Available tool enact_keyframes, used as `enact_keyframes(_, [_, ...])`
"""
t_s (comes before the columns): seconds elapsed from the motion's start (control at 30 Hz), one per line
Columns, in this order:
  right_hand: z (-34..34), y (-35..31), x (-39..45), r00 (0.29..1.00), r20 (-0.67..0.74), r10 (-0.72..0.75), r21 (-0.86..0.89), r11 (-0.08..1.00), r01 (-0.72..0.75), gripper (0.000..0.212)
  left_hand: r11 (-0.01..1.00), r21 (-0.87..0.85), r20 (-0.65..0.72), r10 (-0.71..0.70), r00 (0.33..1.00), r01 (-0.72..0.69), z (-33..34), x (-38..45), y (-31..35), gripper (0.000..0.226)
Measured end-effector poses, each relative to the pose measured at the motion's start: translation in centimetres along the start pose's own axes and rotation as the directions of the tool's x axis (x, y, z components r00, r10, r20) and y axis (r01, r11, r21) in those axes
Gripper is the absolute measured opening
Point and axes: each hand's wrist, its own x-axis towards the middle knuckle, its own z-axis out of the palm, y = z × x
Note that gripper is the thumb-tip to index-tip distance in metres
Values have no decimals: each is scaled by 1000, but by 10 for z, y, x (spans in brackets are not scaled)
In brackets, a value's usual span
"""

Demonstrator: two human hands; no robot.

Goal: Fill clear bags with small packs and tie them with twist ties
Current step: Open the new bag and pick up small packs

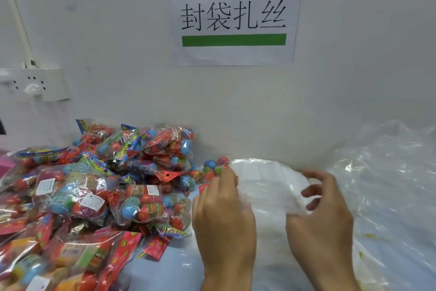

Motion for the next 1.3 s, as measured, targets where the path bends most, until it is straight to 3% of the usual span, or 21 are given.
enact_keyframes(0.1, [-6,0,5,989,-24,145,103,985,-141,42,997,-74,-51,7,999,-10,-2,1,4,37])
enact_keyframes(0.2, [-8,-2,4,974,-4,227,156,962,-224,52,997,-48,-46,51,998,-53,2,2,3,42])
enact_keyframes(0.33, [-15,6,12,919,-114,378,268,902,-338,47,992,-84,73,-89,993,95,3,4,2,72])
enact_keyframes(0.37, [-16,10,15,899,-107,425,313,873,-375,43,979,-112,116,-160,980,173,3,4,3,71])
enact_keyframes(0.43, [-17,13,18,873,-25,487,359,819,-447,41,906,-211,169,-334,927,366,1,5,4,45])
enact_keyframes(0.5, [-14,12,17,908,49,415,256,874,-413,49,822,-280,159,-470,868,496,2,8,-2,18])
enact_keyframes(0.53, [-12,10,15,941,71,329,156,929,-337,59,816,-269,140,-493,859,512,2,9,-6,23])
enact_keyframes(0.63, [-9,1,7,990,140,23,-61,998,-14,86,839,-264,113,-462,879,475,-2,9,-8,31])
enact_keyframes(0.67, [-8,0,5,986,160,-56,-94,993,71,81,850,-273,111,-437,893,450,-2,9,-6,32])
enact_keyframes(0.73, [-8,1,7,979,153,-136,-129,979,156,53,863,-304,142,-377,915,403,1,8,-5,32])
enact_keyframes(0.83, [-12,10,16,999,23,-47,-99,994,49,30,820,-415,306,-281,909,394,4,7,-3,27])
enact_keyframes(0.93, [-25,16,26,985,-133,107,-58,992,-115,21,776,-447,534,-166,829,444,2,8,-5,60])
enact_keyframes(1.0, [-34,15,28,969,-148,199,-50,977,-209,37,818,-388,623,-107,775,425,-3,14,-13,83])
enact_keyframes(1.07, [-41,8,28,969,-55,242,-80,966,-246,63,846,-336,684,-83,724,414,-11,23,-21,91])
enact_keyframes(1.17, [-40,-8,24,990,108,94,-222,973,-68,87,858,-323,605,-138,784,400,-20,36,-35,64])
enact_keyframes(1.23, [-36,-17,20,988,151,-28,-239,969,64,90,872,-297,403,-255,879,389,-23,41,-42,30])
enact_keyframes(1.3, [-34,-20,17,984,125,-126,-218,964,151,85,918,-141,131,-355,926,372,-26,44,-50,14])
